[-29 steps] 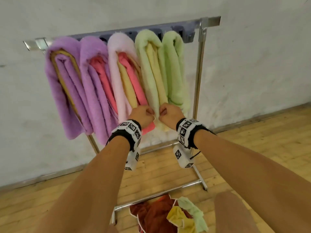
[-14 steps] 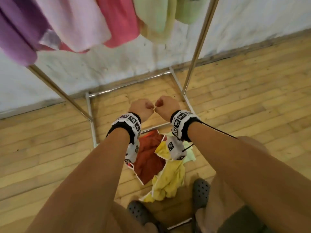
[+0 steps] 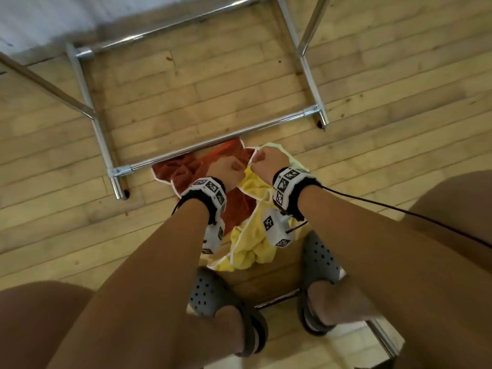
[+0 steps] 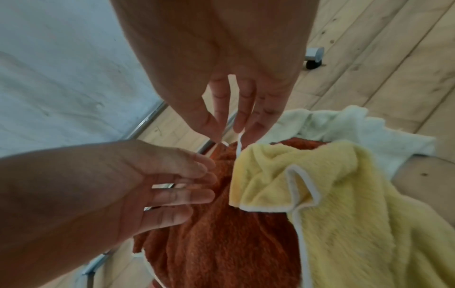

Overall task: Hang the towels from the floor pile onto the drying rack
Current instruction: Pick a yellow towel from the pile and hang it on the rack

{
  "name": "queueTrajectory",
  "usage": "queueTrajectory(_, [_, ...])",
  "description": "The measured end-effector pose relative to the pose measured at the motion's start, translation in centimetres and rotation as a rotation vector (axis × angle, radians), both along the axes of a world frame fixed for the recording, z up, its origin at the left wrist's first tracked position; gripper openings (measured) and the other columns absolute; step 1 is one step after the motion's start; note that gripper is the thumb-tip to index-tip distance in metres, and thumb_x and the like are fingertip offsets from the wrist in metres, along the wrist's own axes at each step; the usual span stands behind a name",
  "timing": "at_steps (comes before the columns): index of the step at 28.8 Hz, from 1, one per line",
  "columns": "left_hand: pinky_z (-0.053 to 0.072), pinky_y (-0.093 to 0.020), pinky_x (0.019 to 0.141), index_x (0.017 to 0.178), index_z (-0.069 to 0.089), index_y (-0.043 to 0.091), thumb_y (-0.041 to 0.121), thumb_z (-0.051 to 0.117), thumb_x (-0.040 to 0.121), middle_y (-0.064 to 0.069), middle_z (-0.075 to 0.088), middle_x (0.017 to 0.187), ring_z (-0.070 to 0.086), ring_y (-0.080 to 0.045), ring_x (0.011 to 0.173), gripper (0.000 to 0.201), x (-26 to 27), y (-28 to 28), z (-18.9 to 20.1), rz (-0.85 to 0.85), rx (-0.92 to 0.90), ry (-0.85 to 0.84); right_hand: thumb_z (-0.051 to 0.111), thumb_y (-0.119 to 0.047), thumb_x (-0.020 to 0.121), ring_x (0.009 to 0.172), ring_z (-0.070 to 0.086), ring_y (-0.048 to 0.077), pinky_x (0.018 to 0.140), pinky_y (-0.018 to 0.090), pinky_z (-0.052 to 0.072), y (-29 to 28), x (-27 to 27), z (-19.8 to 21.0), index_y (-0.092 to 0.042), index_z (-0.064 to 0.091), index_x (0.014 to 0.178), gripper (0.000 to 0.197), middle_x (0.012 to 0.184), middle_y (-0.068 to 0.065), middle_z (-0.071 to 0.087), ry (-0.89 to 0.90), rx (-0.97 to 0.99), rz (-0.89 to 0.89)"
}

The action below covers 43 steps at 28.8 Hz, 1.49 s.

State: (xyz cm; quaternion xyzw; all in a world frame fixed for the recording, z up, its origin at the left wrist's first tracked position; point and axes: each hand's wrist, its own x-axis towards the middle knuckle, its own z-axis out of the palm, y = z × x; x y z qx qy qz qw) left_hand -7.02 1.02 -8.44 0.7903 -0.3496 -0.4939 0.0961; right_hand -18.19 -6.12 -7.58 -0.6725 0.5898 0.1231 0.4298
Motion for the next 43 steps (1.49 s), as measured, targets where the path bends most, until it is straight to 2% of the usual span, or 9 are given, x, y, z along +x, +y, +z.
queueTrajectory(6, [0.055,-0.043,0.087,0.125,0.059,0.018,0.021,0.057,0.094,-0.008,0.059,0.127,0.062,-0.029,0.103,0.032,-1.2,1.9,-5.7,-0.049,0.099,0.046,0.054,-0.019,0.093,0.09,0.064,0.028,0.077,0.039,0.057,1.3,-1.8,-4.3,-0.009,0.064,0.107,0.021,0.11,0.011,0.064,0.102,0.058,0.047])
queueTrajectory(11, [0.052,-0.038,0.086,0.142,0.04,0.021,0.016,0.058,0.092,-0.004,0.056,0.116,0.056,-0.025,0.098,0.054,-2.0,2.1,-7.5,0.033,0.121,0.162,0.058,-0.021,0.09,0.09,0.06,0.024,0.081,0.04,0.055,1.8,-2.5,-5.6,-0.019,0.055,0.109,0.019,0.111,0.007,0.059,0.095,0.124,0.043])
queueTrajectory(16, [0.056,-0.044,0.074,0.131,0.05,0.009,0.019,0.061,0.061,-0.006,0.066,0.088,0.064,-0.032,0.09,0.072,-2.2,1.4,-8.8,0.137,0.105,0.29,0.054,-0.024,0.091,0.09,0.059,0.022,0.087,0.042,0.054,1.8,-2.1,-4.6,-0.022,0.056,0.116,0.026,0.113,0.005,0.062,0.024,0.144,0.032])
queueTrajectory(21, [0.042,-0.037,0.063,0.086,0.064,-0.008,0.028,0.062,0.065,-0.013,0.055,0.07,0.049,-0.025,0.064,0.043,-0.9,0.6,-3.6,0.112,0.043,0.23,0.061,-0.025,0.091,0.098,0.06,0.021,0.089,0.033,0.051,0.7,-1.5,-1.4,-0.017,0.062,0.118,0.028,0.105,0.001,0.06,-0.081,0.136,-0.048])
queueTrajectory(23, [0.041,-0.033,0.061,0.073,0.06,-0.002,0.025,0.066,0.079,-0.013,0.053,0.068,0.048,-0.023,0.063,0.028,-0.3,0.2,-0.9,0.145,0.02,0.202,0.064,-0.027,0.09,0.097,0.062,0.021,0.089,0.034,0.052,0.5,-1.1,0.7,-0.018,0.066,0.111,0.022,0.1,0.001,0.061,-0.123,0.117,-0.027])
queueTrajectory(26, [0.046,-0.03,0.063,0.082,0.057,0.015,0.018,0.064,0.088,-0.005,0.059,0.073,0.055,-0.02,0.068,0.009,0.4,-0.3,3.0,0.199,-0.066,0.137,0.065,-0.023,0.087,0.099,0.065,0.024,0.089,0.036,0.054,0.4,-0.4,4.2,-0.019,0.068,0.099,0.013,0.099,0.005,0.066,-0.195,0.07,-0.034])
queueTrajectory(32, [0.044,-0.025,0.056,0.102,0.058,0.016,0.02,0.065,0.086,-0.003,0.063,0.082,0.056,-0.013,0.065,0.018,0.5,0.2,12.7,0.313,-0.282,0.084,0.065,-0.015,0.085,0.08,0.067,0.025,0.078,0.045,0.06,0.6,-0.5,13.2,-0.012,0.063,0.108,0.023,0.097,0.013,0.068,-0.427,0.031,-0.031])
queueTrajectory(40, [0.046,-0.029,0.063,0.094,0.063,0.017,0.021,0.066,0.087,0.001,0.062,0.077,0.057,-0.015,0.07,0.009,-1.3,1.7,26.2,0.407,-0.639,0.097,0.084,-0.036,0.072,0.092,0.057,0.009,0.073,0.027,0.049,2.3,-2.4,24.5,-0.016,0.046,0.124,0.068,0.108,-0.005,0.056,-0.61,-0.128,0.177])
queueTrajectory(43, [0.055,-0.032,0.071,0.101,0.069,0.012,0.02,0.057,0.097,-0.002,0.063,0.076,0.061,-0.017,0.073,0.014,-2.3,2.5,30.3,0.424,-0.734,0.216,0.074,-0.022,0.082,0.089,0.055,0.011,0.064,0.021,0.04,2.6,-3.2,27.6,-0.015,0.048,0.116,0.044,0.098,-0.009,0.055,-0.666,-0.265,0.198])
